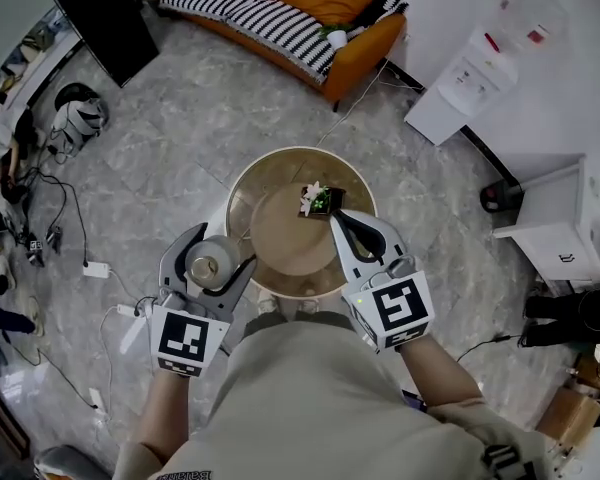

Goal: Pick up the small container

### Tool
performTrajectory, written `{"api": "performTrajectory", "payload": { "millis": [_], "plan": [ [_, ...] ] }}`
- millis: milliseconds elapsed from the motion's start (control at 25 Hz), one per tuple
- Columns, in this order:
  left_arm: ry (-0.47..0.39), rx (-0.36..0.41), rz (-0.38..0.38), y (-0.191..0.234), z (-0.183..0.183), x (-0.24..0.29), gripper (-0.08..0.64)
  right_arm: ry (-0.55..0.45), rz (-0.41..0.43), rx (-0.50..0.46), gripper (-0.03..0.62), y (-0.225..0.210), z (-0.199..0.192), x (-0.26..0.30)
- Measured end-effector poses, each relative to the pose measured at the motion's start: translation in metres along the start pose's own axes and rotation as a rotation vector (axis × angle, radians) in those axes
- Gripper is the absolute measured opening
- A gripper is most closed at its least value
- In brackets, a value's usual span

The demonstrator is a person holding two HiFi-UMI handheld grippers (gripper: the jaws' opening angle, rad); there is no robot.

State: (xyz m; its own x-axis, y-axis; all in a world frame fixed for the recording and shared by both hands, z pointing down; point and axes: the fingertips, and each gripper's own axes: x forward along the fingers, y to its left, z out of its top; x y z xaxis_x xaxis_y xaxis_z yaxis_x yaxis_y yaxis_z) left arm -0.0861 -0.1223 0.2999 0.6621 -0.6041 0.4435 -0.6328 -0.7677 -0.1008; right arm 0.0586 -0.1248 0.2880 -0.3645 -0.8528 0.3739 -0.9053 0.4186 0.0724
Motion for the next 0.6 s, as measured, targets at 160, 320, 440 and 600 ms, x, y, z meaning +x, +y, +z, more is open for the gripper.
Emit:
{"api": "performTrajectory", "payload": {
  "millis": [160,320,440,600],
  "plan": [
    [0.008,-0.014,-0.005,0.0,-0.007,0.003,0.336,0.011,0.009,0.003,-0.005,0.002,-0.005,0.003],
    [0.003,-0.017,-0.01,0.003,-0.006,0.006,0.336,0.006,0.023,0.011,-0.005,0.001,-0.002,0.007],
    [0.0,-0.01,-0.009,0.008,-0.003,0.008,0.336,0.002,0.022,-0.005,-0.005,0.001,0.002,0.008],
    [-0.005,-0.007,-0.015,0.011,0.002,0.01,0.336,-0.002,0.03,0.005,-0.005,0.001,0.005,0.009]
  ]
}}
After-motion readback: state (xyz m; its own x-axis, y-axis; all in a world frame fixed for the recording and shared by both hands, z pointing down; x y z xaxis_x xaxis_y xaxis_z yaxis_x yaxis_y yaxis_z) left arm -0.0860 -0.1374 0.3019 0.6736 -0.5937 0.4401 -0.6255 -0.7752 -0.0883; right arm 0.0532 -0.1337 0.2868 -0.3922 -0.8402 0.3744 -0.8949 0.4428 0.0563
